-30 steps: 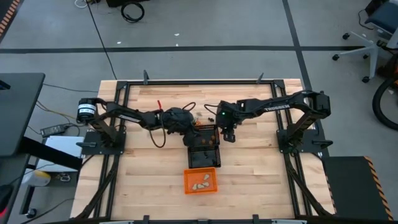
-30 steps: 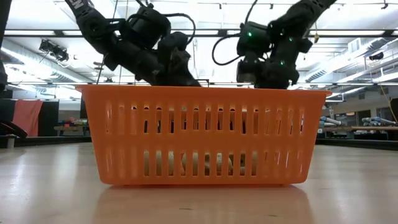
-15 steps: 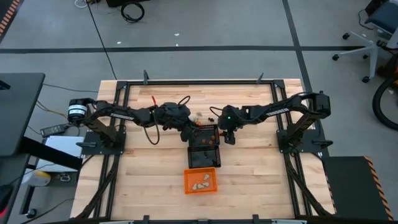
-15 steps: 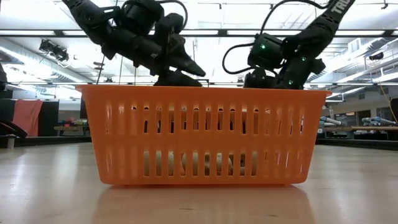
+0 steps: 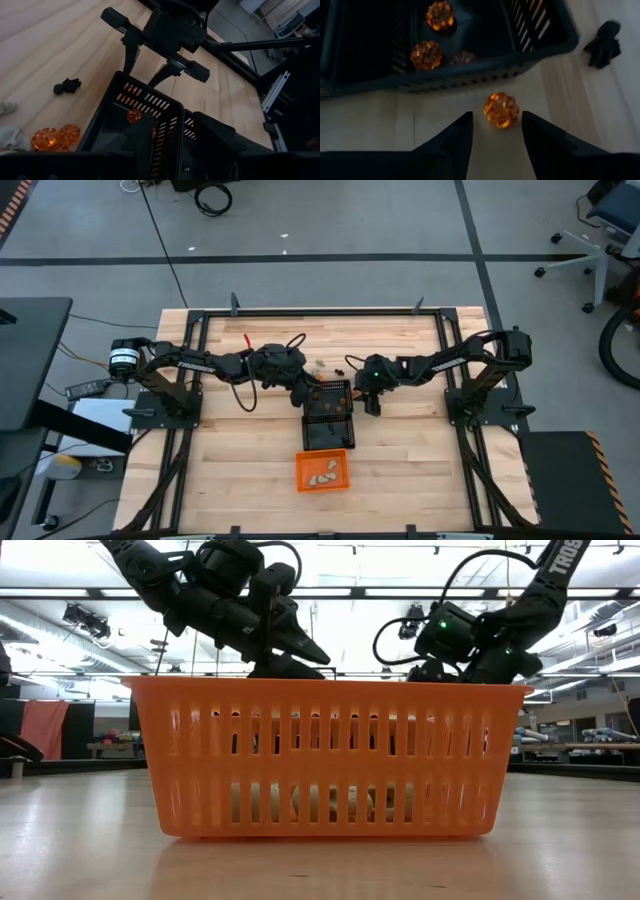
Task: Sort Halloween decoration
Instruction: Put the orange pumpkin toy into the top black bin
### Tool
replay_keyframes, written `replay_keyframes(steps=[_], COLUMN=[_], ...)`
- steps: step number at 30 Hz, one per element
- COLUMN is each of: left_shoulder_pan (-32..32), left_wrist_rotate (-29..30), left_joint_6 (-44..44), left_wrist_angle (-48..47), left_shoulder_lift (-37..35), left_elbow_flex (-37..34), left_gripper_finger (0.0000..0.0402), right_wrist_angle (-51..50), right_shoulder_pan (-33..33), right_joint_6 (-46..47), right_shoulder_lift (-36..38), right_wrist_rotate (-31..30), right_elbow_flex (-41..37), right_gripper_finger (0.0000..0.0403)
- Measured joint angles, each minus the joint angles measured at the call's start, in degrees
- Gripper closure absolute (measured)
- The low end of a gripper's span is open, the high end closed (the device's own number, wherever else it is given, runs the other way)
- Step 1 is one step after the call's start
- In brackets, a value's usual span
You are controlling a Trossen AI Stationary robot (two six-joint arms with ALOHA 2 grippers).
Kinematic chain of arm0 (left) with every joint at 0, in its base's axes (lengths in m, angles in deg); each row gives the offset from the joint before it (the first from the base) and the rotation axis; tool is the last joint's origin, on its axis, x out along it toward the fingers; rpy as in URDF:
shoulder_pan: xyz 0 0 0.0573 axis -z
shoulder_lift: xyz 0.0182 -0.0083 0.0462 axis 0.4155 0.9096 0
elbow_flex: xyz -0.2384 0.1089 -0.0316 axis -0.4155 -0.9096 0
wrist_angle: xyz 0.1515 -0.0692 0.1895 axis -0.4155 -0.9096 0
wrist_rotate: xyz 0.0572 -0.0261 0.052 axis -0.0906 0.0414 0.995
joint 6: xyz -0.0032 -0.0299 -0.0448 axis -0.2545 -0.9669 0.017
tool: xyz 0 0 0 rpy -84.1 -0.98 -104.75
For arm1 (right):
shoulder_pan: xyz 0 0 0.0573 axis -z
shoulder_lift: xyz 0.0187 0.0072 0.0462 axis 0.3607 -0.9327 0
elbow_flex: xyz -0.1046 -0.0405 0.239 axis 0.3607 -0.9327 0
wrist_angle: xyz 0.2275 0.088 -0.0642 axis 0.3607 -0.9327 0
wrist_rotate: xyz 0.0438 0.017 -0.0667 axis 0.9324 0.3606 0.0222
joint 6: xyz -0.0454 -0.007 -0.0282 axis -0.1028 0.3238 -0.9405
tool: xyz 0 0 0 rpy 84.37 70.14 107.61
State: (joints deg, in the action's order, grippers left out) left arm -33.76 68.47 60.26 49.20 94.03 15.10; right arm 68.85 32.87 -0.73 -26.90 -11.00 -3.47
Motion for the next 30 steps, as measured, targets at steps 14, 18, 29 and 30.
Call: replay_keyframes(steps=[14, 18, 29, 30], left_shoulder_pan=[0.0, 0.0, 0.0, 0.0], left_wrist_rotate=[-0.29, -1.54, -1.55, -1.55], left_joint_6=[-0.22, -0.79, 0.61, 0.61], left_wrist_angle=[0.29, -1.26, -6.1, -6.23], left_shoulder_lift=[0.02, -0.53, -1.31, -1.29], left_elbow_flex=[0.0, -0.02, -0.04, -0.04], left_gripper_finger=[0.0253, 0.0253, 0.0253, 0.0253], right_wrist_angle=[9.22, 9.06, 6.27, 5.55], right_shoulder_pan=[-0.47, -1.03, -1.05, -1.05], right_joint_6=[5.64, 5.94, 5.65, 5.67], right_shoulder_lift=[-3.76, -3.65, 0.1, 0.59], right_wrist_rotate=[-0.21, -1.63, 0.04, 0.15], right_elbow_flex=[-1.31, -1.29, -1.4, -1.4], right_gripper_finger=[0.0293, 0.0312, 0.0372, 0.0377])
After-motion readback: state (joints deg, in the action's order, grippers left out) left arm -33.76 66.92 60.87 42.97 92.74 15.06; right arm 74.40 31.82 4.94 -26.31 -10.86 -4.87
